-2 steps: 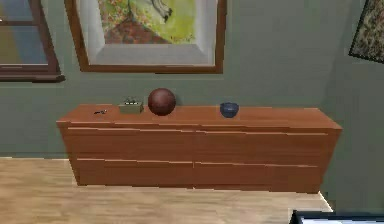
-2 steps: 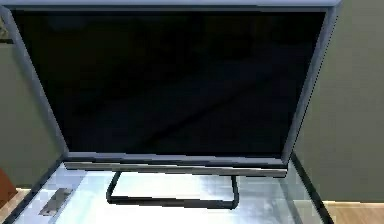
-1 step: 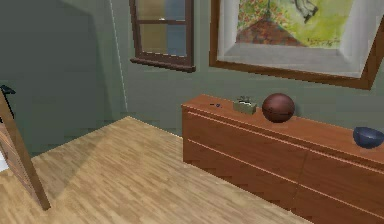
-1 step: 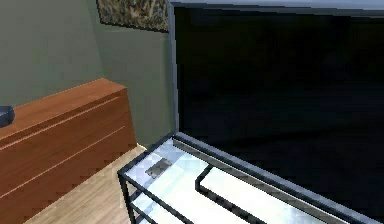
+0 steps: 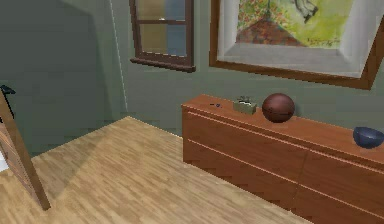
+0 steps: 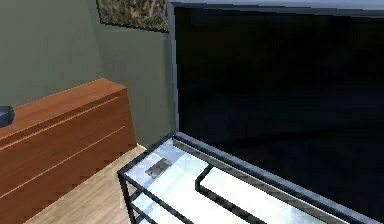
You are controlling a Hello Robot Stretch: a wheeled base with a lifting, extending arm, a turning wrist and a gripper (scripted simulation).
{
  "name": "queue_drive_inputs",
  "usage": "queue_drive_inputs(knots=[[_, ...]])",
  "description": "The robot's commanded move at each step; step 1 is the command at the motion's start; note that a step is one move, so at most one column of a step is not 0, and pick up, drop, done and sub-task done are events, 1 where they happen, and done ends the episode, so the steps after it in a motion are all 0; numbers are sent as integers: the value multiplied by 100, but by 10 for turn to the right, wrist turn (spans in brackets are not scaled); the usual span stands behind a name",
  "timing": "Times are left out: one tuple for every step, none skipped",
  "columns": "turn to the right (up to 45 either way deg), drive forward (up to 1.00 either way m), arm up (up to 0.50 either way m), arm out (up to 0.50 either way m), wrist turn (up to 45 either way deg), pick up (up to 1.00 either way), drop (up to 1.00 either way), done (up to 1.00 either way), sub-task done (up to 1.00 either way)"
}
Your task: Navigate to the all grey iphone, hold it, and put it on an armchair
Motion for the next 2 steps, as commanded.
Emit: queue_drive_inputs(knots=[[0, 0, 18, 0, 0, 0, 0, 0, 0], [0, 0, 0, 50, 0, 0, 0, 0, 0]])
